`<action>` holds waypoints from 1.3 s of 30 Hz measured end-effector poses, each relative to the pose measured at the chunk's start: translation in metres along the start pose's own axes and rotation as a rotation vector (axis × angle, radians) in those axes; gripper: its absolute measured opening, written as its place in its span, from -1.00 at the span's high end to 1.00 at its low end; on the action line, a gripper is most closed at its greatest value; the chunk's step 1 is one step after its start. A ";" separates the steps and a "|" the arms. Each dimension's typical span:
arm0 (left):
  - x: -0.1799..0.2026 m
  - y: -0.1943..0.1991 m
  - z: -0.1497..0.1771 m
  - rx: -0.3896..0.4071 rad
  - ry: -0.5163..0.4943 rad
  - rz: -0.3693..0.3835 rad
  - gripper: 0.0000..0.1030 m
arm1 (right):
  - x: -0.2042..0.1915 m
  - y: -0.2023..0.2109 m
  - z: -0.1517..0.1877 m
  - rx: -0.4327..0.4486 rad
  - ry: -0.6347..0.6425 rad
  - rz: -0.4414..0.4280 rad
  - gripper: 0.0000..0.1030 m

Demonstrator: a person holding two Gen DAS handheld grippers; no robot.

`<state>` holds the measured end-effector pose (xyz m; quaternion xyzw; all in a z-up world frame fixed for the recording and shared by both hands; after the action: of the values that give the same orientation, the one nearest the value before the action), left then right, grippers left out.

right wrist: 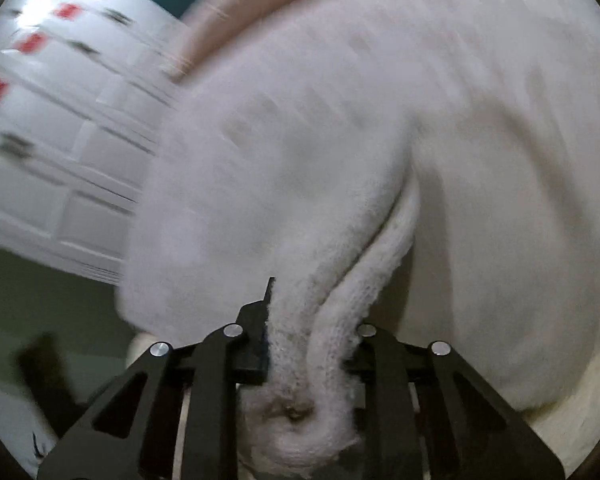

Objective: Fold small clothes

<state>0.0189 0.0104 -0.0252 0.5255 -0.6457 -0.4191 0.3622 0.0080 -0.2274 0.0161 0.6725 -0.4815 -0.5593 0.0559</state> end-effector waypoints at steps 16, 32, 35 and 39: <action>0.080 0.002 -0.006 0.037 -0.166 0.028 -0.28 | 0.133 0.051 0.041 0.106 -0.157 0.202 0.60; 0.097 -0.030 0.000 -0.018 -0.210 -0.061 -0.32 | 0.136 0.044 0.033 0.079 -0.148 0.210 0.46; 0.095 -0.027 0.002 -0.008 -0.217 -0.076 -0.31 | 0.113 0.063 0.031 0.110 -0.105 0.292 0.32; 0.088 -0.027 0.002 -0.030 -0.185 -0.062 -0.31 | 0.076 0.084 0.030 0.152 0.006 0.438 0.32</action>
<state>0.0106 -0.0781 -0.0482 0.4990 -0.6535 -0.4863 0.2957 -0.0718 -0.3118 0.0038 0.5557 -0.6566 -0.4939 0.1267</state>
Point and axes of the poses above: each gripper's, at about its wrist camera, not at the fingertips, and y roughly against the way its jaws point, x to its right, z to its underside, the point moved 1 cm from there along -y, roughly the way its jaws point, and after that the axes turned 10 degrees about -z, right-handed, at the moved point
